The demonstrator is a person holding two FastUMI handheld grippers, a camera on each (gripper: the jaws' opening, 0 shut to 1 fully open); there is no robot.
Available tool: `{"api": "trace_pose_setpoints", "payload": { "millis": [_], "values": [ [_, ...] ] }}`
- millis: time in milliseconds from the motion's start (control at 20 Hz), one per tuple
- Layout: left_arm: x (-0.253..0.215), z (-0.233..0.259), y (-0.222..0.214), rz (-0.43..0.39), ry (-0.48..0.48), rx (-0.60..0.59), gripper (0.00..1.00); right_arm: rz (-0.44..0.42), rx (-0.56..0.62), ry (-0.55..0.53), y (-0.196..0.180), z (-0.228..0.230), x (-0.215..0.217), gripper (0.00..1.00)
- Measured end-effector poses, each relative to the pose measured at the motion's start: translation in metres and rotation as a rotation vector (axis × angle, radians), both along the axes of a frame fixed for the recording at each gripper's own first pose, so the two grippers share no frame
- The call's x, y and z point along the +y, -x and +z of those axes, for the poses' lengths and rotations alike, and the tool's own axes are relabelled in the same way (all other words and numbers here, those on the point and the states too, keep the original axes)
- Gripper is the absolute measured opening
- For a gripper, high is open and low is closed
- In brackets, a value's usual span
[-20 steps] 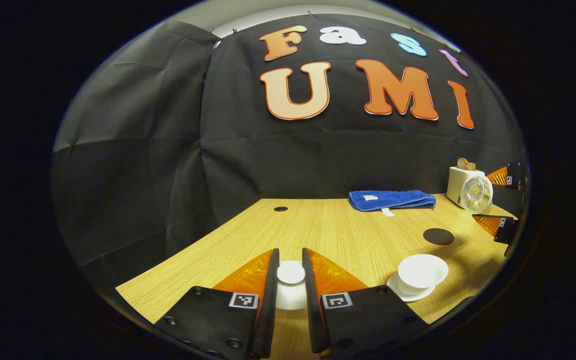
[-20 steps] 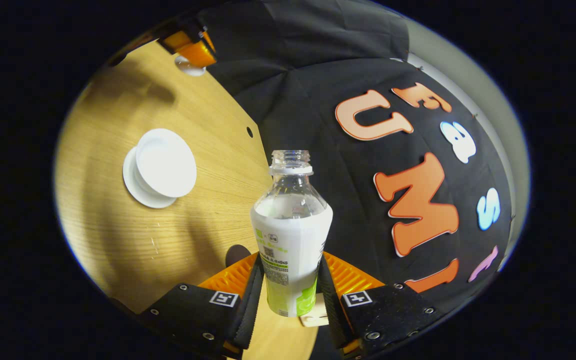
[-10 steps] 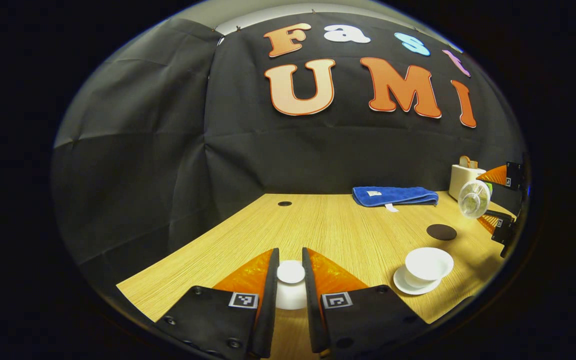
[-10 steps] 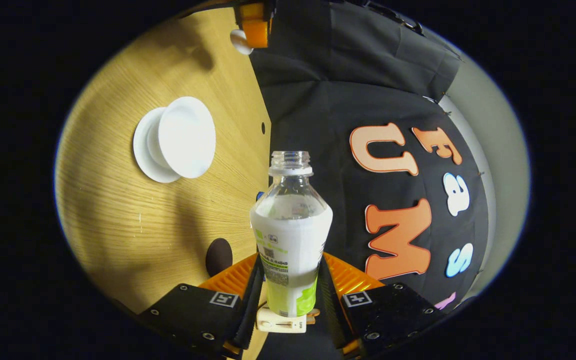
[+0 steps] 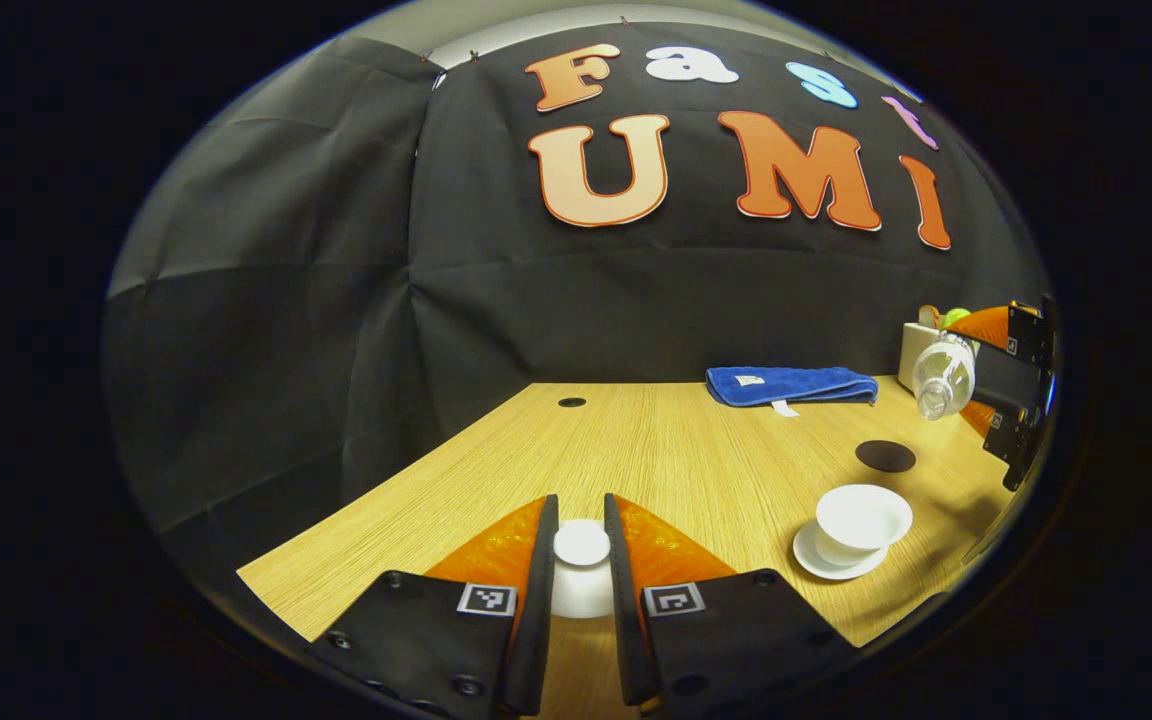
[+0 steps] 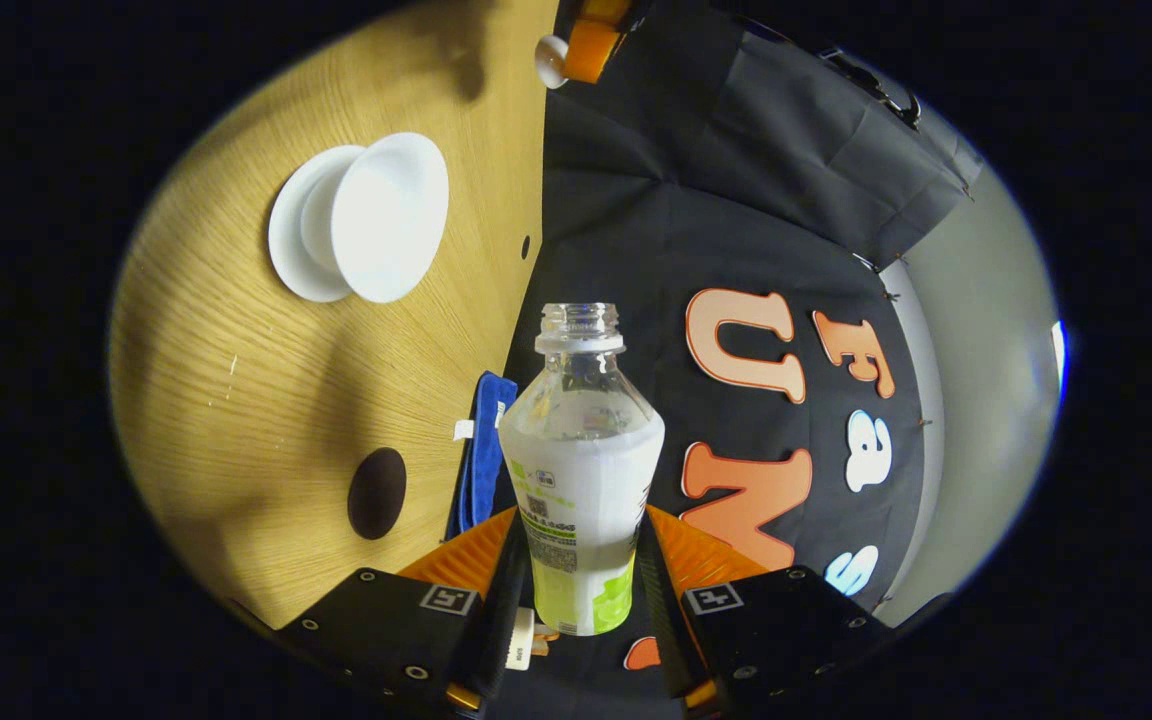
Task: Open the teacup lid with one hand, grasp the water bottle and pour water into the teacup with the other hand; after pouring, place the water bottle on the coaster and then close the teacup lid.
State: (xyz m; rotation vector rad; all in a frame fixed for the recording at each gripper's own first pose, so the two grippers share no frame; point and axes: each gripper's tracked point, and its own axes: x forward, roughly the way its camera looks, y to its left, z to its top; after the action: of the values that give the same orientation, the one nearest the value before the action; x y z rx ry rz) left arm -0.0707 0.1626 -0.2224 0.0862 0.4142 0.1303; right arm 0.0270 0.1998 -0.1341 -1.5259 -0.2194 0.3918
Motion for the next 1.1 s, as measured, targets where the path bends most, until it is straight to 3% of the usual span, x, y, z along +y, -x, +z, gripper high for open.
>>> {"api": "trace_pose_setpoints", "payload": {
  "millis": [1100],
  "values": [
    [0.0, 0.007, 0.001, -0.033, -0.019, -0.011, 0.32, 0.091, -0.264, 0.108, -0.02, 0.053, 0.012, 0.61]
  ]
}}
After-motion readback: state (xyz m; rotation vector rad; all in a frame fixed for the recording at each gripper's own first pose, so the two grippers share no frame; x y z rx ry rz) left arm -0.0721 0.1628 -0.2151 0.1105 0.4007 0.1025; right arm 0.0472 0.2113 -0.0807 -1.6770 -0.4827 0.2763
